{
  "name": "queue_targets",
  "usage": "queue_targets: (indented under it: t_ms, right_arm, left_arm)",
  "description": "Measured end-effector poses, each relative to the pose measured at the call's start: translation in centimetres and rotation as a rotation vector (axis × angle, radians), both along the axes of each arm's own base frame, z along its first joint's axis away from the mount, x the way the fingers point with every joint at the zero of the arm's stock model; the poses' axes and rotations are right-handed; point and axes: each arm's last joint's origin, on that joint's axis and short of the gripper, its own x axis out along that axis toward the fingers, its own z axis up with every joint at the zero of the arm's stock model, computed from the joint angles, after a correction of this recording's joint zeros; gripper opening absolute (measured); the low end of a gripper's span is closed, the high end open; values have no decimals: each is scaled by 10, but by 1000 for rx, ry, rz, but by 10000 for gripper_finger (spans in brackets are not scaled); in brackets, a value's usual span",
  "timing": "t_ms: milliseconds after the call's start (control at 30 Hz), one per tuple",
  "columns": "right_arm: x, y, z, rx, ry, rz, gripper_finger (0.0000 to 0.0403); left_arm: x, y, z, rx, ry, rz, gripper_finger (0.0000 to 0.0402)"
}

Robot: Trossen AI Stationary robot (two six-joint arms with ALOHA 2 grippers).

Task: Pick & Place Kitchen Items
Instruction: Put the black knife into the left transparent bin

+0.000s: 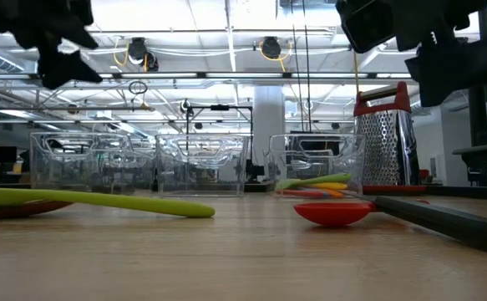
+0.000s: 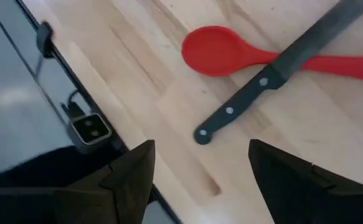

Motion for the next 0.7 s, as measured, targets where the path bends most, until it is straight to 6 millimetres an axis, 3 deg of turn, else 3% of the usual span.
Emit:
queue_targets:
  t_ms: [300,700]
  right_arm:
    - [0,-1,-4,51,94,-156,251]
    - [15,-1,-40,4,192,-247,251]
  left_arm:
    - [-18,4,-36,-60,-25,20,273]
    - [-20,4,-34,-58,-69,-9,273]
